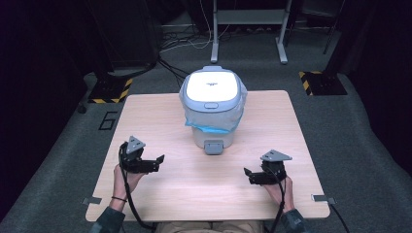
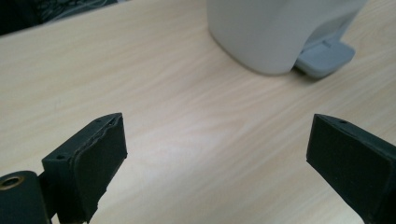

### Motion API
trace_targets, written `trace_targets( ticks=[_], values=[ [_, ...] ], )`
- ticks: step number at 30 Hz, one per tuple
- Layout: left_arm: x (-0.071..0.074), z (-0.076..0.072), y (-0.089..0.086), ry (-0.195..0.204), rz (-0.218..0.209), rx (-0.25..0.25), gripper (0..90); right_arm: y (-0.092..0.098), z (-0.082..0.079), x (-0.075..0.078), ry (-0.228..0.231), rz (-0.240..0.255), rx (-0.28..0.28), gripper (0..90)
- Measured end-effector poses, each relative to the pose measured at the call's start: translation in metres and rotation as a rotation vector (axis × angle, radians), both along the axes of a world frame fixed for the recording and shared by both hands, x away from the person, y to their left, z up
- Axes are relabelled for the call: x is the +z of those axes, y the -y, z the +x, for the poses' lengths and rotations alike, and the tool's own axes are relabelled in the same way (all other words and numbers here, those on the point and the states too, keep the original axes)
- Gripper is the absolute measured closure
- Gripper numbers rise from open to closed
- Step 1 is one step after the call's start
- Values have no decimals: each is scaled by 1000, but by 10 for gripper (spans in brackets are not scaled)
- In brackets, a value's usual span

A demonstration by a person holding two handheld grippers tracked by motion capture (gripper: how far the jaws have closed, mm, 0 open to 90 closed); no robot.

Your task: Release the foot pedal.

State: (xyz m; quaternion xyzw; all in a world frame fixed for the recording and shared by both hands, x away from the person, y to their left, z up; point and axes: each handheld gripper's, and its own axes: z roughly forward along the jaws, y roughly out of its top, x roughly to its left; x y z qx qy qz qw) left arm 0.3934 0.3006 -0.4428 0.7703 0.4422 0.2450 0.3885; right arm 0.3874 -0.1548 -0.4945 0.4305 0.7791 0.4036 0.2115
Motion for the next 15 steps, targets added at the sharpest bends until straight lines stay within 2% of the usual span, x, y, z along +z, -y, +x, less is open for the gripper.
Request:
trace_targets(
  ticks=[5,9,15],
  values=[
    [-27,-15,-15,-34,11,47,44,22,-15,-8,-17,-10,-39,60],
    [-44,-22,-23,-71,31,56,36,39,-26,-16,-36,-14,-72,60],
    [-59,-27,-29,-89,60,80,34,61,-36,-27,-54,-31,-130,60]
  ],
)
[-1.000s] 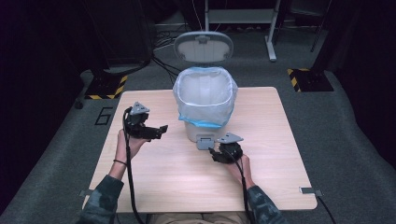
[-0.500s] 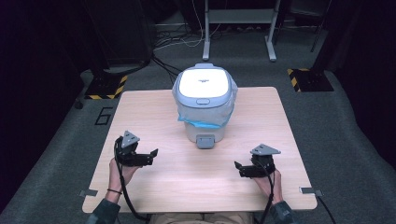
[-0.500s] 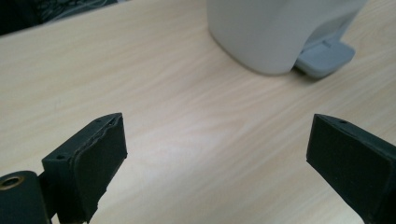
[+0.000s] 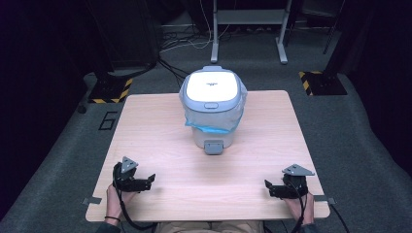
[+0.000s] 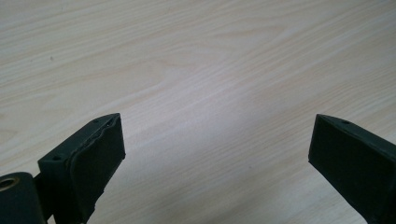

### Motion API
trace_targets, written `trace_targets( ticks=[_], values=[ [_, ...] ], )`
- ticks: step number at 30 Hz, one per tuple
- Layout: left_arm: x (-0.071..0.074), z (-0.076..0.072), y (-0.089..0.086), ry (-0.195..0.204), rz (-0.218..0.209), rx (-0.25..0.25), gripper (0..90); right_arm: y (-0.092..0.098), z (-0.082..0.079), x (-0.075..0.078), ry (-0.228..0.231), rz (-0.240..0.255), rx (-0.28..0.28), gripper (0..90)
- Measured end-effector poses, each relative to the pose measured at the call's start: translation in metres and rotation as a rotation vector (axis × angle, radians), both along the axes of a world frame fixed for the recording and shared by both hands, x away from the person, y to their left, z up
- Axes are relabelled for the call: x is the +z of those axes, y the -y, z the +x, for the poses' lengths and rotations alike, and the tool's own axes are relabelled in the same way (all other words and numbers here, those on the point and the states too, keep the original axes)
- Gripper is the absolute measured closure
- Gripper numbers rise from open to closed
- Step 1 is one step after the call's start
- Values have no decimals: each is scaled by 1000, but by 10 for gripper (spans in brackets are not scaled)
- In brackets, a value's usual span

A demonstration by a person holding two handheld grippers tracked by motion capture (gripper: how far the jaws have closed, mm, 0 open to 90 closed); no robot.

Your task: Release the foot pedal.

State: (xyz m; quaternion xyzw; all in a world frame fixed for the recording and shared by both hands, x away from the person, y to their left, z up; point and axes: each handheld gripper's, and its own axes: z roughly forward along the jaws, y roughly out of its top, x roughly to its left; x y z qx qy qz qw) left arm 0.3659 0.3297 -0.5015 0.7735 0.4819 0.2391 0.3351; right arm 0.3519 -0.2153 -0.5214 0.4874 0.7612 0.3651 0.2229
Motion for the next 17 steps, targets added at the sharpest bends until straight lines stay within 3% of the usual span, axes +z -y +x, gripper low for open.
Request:
trace_targets(
  ticks=[6,11,13,17],
  values=[
    [-11,1,0,-11,33,16,31,10,2,-6,-14,-53,-33,60],
    [-25,1,-1,-29,49,25,25,10,5,-8,-49,-48,-26,52],
    [-29,0,-4,-43,0,29,13,10,6,-8,-54,-48,-24,41],
    [-30,1,-6,-46,-7,43,8,10,7,-8,-55,-43,-37,25]
  ],
)
